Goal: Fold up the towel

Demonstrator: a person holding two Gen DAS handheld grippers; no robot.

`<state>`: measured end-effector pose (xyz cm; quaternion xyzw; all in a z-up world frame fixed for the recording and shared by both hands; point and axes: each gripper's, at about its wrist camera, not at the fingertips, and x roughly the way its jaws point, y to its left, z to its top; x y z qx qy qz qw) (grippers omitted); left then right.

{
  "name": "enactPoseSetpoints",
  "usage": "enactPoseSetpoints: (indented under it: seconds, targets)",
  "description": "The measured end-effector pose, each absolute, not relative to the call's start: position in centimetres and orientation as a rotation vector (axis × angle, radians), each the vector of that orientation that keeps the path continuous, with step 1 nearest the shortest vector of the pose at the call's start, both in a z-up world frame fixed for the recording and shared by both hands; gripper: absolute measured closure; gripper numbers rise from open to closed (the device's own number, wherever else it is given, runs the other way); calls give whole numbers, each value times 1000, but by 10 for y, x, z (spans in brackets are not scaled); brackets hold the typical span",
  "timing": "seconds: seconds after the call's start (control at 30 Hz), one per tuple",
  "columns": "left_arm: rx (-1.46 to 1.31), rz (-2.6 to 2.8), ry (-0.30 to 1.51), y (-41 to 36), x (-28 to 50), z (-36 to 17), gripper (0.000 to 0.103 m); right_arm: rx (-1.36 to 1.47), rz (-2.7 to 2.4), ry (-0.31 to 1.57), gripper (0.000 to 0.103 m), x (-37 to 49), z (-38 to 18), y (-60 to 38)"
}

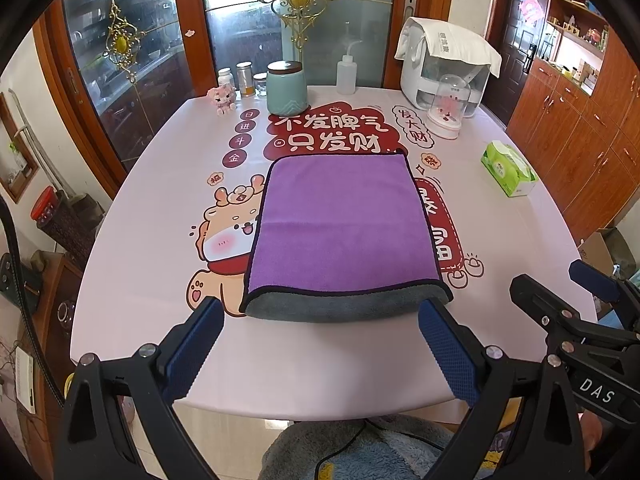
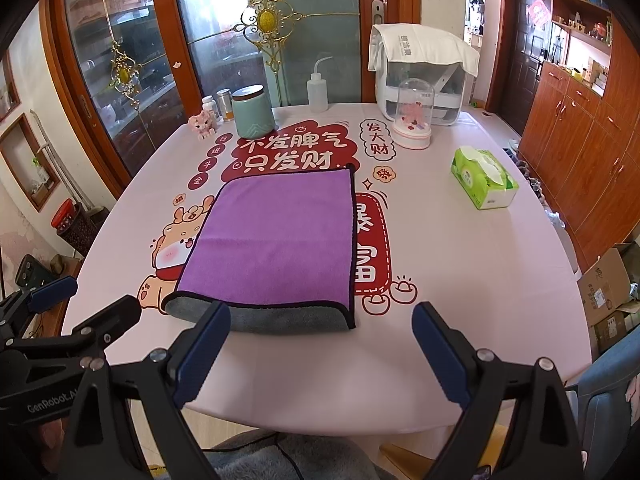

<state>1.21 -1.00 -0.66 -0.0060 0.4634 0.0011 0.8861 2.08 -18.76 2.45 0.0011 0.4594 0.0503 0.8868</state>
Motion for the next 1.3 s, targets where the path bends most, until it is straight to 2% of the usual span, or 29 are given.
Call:
enactPoseSetpoints:
  seconds: [0.93,1.3]
  targets:
    - [-55,-8,1030,23,43,-29,6,3,79,1023,10,38,5,-185]
    - [30,-70,1051,60,67,-67,6,-12,163,1095,20,62,-33,-196]
